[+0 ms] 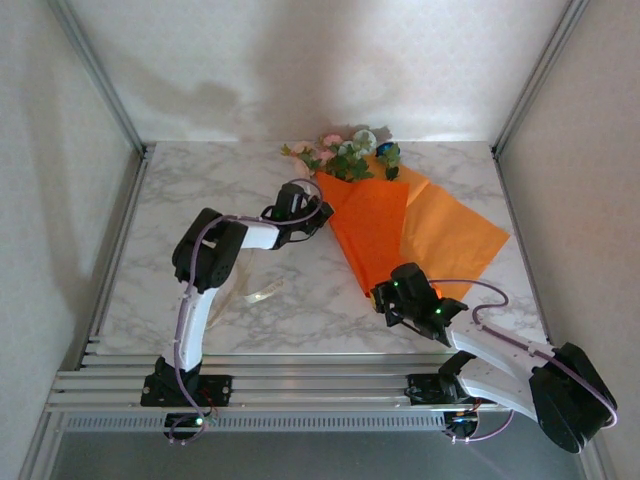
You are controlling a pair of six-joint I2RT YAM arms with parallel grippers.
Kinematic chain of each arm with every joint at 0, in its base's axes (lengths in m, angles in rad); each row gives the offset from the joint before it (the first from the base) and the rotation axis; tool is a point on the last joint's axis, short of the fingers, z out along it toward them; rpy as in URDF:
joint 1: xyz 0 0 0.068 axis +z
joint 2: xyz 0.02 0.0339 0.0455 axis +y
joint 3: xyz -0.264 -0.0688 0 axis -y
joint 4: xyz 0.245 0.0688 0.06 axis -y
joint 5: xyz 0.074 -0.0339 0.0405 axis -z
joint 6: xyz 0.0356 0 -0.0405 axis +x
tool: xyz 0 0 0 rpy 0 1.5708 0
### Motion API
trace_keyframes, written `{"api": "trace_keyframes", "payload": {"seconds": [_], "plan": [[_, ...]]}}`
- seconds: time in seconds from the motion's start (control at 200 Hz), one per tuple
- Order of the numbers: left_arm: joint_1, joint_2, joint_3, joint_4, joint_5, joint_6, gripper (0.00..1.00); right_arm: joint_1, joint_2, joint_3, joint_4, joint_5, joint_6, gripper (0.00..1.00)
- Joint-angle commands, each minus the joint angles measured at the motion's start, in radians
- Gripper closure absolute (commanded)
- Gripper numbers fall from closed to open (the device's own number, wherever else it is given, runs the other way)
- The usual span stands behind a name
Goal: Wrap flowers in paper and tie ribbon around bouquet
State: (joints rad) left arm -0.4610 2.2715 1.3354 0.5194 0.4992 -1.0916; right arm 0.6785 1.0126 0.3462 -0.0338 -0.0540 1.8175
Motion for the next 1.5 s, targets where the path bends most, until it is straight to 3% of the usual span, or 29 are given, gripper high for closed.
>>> {"api": "trace_keyframes", "payload": {"seconds": [0.0, 0.14, 0.19, 0.21, 0.35, 0.4, 0.46, 0.496, 0.691, 0.756, 0.836, 0.926, 1.011, 1.201, 1.216, 1.251, 1.286, 1.381, 1.492], "plan": [[0.03, 0.037, 0.032, 0.02, -0.047, 0.0, 1.0, 0.0, 0.016, 0.006, -0.048, -0.015, -0.009, 1.0], [0.034, 0.048, 0.056, 0.024, -0.048, -0.002, 1.0, 0.0, 0.025, 0.008, -0.04, -0.018, -0.012, 1.0], [0.036, 0.055, 0.072, 0.004, -0.054, -0.001, 0.74, 0.0, 0.027, 0.007, -0.036, -0.019, -0.011, 1.0], [0.036, 0.057, 0.078, -0.004, -0.057, -0.001, 0.68, 0.0, 0.028, 0.007, -0.034, -0.02, -0.012, 1.0], [0.043, 0.082, 0.113, -0.002, -0.058, -0.017, 0.66, 0.001, 0.033, 0.008, -0.029, -0.019, -0.012, 1.0], [0.046, 0.094, 0.131, -0.012, -0.061, -0.016, 0.7, 0.0, 0.032, 0.008, -0.031, -0.018, -0.014, 1.0], [0.051, 0.111, 0.156, -0.019, -0.06, -0.018, 0.92, 0.001, 0.034, 0.008, -0.031, -0.018, -0.015, 1.0], [0.056, 0.116, 0.161, -0.016, -0.062, -0.022, 1.0, 0.0, 0.035, 0.008, -0.032, -0.02, -0.015, 1.0], [0.079, 0.122, 0.189, -0.013, -0.063, -0.023, 1.0, 0.0, 0.033, 0.001, -0.031, -0.018, -0.014, 1.0], [0.086, 0.131, 0.214, -0.039, -0.056, -0.015, 0.7, 0.001, 0.035, 0.0, -0.028, -0.019, -0.014, 1.0], [0.094, 0.141, 0.235, -0.059, -0.058, -0.005, 0.66, 0.0, 0.038, 0.0, -0.026, -0.021, -0.014, 1.0], [0.105, 0.16, 0.267, -0.069, -0.047, -0.006, 0.72, 0.0, 0.04, -0.001, -0.025, -0.024, -0.014, 1.0], [0.113, 0.186, 0.307, -0.08, -0.025, -0.004, 1.0, 0.0, 0.046, -0.002, -0.022, -0.023, -0.014, 1.0], [0.129, 0.135, 0.28, -0.123, -0.067, 0.023, 1.0, 0.0, 0.047, 0.0, -0.02, -0.023, -0.015, 1.0], [0.13, 0.125, 0.273, -0.131, -0.074, 0.026, 0.96, 0.0, 0.047, 0.0, -0.02, -0.023, -0.016, 1.0], [0.132, 0.098, 0.258, -0.16, -0.094, 0.036, 0.71, 0.001, 0.047, 0.003, -0.021, -0.022, -0.016, 1.0], [0.13, 0.066, 0.239, -0.197, -0.111, 0.05, 0.6, 0.0, 0.047, 0.004, -0.02, -0.023, -0.015, 1.0], [0.113, -0.054, 0.138, -0.285, -0.148, 0.055, 0.44, 0.0, 0.045, 0.013, -0.025, -0.021, -0.02, 1.0], [0.056, -0.251, -0.088, -0.29, -0.157, 0.011, 0.39, 0.0, 0.042, 0.019, -0.028, -0.02, -0.021, 1.0]]}}
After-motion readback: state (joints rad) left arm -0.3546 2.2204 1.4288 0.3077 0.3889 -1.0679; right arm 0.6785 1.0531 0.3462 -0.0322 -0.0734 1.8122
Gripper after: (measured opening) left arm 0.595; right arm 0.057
